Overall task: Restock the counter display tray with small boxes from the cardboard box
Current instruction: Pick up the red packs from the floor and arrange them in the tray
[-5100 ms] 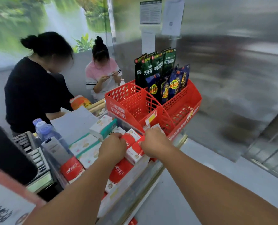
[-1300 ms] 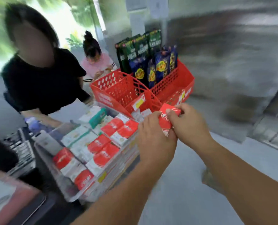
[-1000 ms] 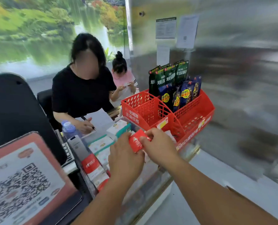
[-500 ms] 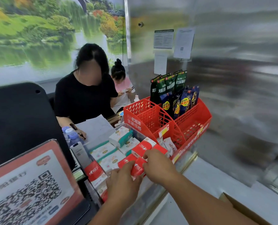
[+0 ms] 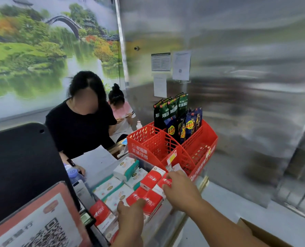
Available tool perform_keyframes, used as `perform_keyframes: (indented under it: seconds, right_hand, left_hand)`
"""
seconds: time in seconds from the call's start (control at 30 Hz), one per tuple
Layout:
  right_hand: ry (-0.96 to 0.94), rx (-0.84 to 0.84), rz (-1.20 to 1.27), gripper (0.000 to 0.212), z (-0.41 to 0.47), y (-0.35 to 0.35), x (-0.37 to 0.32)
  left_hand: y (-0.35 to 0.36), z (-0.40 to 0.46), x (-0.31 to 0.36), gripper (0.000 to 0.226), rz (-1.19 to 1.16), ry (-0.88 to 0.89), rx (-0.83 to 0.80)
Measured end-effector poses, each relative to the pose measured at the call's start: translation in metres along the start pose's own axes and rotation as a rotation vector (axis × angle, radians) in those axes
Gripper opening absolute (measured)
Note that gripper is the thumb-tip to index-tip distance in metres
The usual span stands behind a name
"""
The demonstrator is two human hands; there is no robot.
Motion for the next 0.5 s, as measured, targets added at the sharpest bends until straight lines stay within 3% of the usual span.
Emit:
perform_keyframes:
  seconds: [0.2,0.33,0.5]
  right_hand:
    - [-0.051,0.014,-0.071,0.05,0.022,0.01,-0.005]
    - [-0.178,-0.125,-0.123,0.071,0.049,0.029,-0.018]
    - [-0.223,-0.314,-0.353,0.096,0.059,0.065,-0.017]
  left_hand:
    - [-0.006,0.006,0.005,0.064,0.044,-0.036,0.056]
    - [-0.002,0.022,-0.001,0.061,-0.101,-0.054,0.047]
    - [0.007,0.032,-0.011,0.035,-0.297,-0.099,-0.013]
Point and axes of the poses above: each hand's wrist, its own z-axis towards the middle knuckle, its own y-axis out of the palm, x = y × z, the point moved 10 cm from there along z, towards the middle knuckle, and after that the axes turned 4 degrees about -x, right-handed, at the moved point
